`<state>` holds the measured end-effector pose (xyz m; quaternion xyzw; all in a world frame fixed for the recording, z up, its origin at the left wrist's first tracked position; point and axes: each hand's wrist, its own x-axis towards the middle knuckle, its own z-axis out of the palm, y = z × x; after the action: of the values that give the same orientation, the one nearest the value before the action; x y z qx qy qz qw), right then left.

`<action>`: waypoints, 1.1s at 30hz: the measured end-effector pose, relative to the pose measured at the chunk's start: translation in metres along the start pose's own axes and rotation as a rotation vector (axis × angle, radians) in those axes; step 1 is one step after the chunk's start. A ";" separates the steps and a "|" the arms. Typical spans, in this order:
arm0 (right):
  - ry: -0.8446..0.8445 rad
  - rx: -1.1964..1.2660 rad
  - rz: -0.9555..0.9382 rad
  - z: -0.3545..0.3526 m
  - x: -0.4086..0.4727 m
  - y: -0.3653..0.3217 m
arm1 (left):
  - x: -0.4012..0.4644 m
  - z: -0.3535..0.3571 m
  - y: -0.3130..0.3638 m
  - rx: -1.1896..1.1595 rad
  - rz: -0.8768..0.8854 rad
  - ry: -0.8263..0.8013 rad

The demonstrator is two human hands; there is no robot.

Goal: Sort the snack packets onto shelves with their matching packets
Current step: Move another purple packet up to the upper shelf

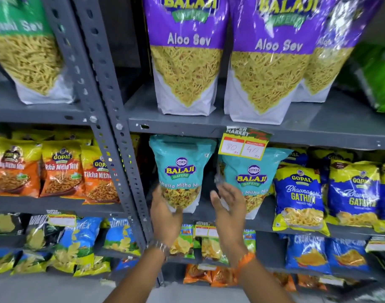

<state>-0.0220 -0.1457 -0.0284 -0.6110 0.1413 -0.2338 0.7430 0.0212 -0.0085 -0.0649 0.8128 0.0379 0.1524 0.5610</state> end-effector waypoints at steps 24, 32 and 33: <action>-0.432 -0.132 -0.341 -0.053 0.174 -0.264 | 0.072 0.037 0.277 0.082 0.432 -0.176; -0.418 -0.098 -0.336 -0.094 0.196 -0.282 | 0.056 0.068 0.305 0.120 0.462 -0.122; -0.415 -0.095 -0.340 -0.103 0.199 -0.285 | 0.052 0.074 0.309 0.101 0.471 -0.127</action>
<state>0.0469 -0.3769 0.2426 -0.6951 -0.1076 -0.2180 0.6766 0.0587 -0.1763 0.2071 0.8341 -0.1806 0.2254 0.4700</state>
